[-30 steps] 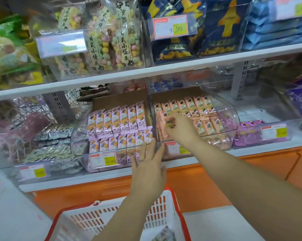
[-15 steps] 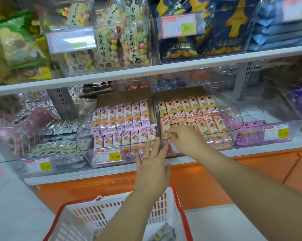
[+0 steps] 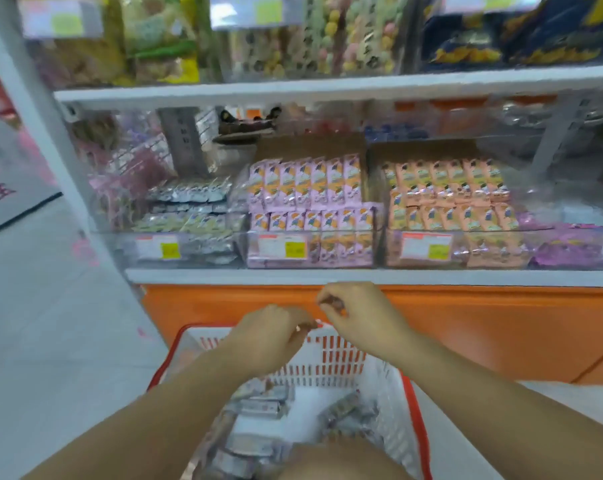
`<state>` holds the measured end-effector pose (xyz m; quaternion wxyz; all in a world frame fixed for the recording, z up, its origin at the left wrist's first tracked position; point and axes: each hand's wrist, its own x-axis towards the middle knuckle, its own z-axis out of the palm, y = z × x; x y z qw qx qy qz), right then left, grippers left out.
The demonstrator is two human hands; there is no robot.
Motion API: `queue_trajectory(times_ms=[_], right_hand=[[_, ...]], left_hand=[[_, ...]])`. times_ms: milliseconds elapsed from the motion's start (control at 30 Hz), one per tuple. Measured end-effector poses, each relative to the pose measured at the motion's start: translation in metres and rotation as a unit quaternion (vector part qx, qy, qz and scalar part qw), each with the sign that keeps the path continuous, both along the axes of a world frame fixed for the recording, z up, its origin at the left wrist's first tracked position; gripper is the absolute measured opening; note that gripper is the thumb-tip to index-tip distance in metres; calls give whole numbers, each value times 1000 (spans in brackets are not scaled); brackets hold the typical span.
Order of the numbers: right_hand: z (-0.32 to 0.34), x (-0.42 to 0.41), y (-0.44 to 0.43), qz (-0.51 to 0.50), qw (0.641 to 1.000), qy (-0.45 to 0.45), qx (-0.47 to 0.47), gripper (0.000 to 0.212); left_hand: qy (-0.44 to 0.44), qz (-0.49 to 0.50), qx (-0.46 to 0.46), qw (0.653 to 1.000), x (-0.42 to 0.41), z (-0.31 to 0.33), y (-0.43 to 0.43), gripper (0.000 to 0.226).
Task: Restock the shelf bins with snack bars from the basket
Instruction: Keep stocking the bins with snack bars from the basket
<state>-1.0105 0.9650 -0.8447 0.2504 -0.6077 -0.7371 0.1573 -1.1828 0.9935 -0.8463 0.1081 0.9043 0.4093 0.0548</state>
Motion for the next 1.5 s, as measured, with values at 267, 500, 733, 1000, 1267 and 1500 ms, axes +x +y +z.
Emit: queue_trajectory(times_ms=[267,500,733,1000,1267,1500], right_hand=[[-101,-55,21,53,980,-74,-179,27],[-174,-75,41,131,925,-139,-330,36],[-228,-120,91,168,927,-180,-283,46],[-277,-143,107,216,894,-277,-277,51],[-287,-154,98,184,906,-245,-290,50],[-263,-162,99,232,912,-225,-252,37]], left_hand=[[-28,63,-25,997,-96,-75,21,29],[25,103,19,994,-160,-175,3,37],[35,101,153,982,-171,-187,5,30],[82,179,130,972,-188,-183,10,21],[151,195,77,966,-192,-181,16,30],[168,172,48,970,-206,-176,18,33]])
